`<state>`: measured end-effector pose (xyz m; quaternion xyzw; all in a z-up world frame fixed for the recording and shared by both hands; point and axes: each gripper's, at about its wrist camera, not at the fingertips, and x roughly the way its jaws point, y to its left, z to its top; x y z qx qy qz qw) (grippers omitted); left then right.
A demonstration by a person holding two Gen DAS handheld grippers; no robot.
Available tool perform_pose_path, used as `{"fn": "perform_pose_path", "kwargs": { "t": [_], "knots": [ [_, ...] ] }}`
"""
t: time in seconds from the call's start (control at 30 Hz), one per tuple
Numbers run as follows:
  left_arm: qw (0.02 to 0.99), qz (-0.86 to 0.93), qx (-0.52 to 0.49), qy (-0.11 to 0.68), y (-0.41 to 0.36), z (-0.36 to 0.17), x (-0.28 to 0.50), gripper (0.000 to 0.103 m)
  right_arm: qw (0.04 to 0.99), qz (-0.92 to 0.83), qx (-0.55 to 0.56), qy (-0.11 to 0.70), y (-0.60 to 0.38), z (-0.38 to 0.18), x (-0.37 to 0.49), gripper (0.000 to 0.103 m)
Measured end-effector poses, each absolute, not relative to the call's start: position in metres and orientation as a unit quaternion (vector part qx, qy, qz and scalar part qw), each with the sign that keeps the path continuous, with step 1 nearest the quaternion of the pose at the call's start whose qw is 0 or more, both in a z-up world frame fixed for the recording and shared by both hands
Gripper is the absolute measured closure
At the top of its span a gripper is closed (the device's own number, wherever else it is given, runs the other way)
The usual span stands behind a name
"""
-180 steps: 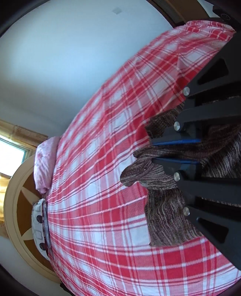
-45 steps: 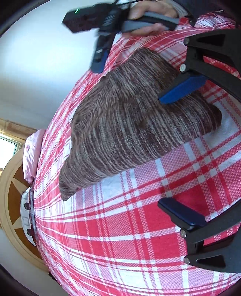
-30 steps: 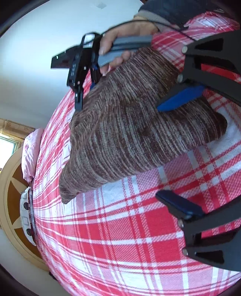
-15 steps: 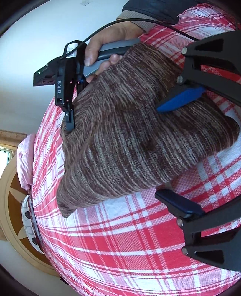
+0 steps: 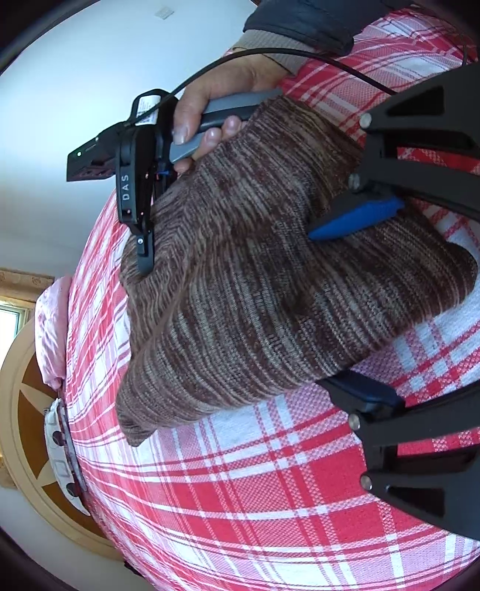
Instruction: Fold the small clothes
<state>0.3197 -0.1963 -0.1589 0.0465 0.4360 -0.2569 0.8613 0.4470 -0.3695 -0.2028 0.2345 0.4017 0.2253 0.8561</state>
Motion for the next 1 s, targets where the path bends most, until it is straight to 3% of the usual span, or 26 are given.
{"fn": "perform_pose_path", "kwargs": {
  "t": [0.07,0.37,0.6,1.0],
  "knots": [
    [0.863,-0.254,0.049,0.434,-0.196,-0.158,0.321,0.049,0.86,0.222,0.226,0.399,-0.368,-0.201,0.446,0.074],
    [0.865,-0.254,0.03,0.431,-0.188,-0.15,0.318,0.076,0.879,0.211,0.192,0.382,-0.36,-0.189,0.437,0.078],
    [0.865,-0.268,-0.017,0.425,-0.172,-0.132,0.314,0.08,0.885,0.211,0.195,0.365,-0.347,-0.156,0.418,0.079],
    [0.877,-0.263,-0.016,0.402,-0.149,-0.11,0.295,0.081,0.881,0.215,0.212,0.363,-0.325,-0.14,0.392,0.079]
  ]
}}
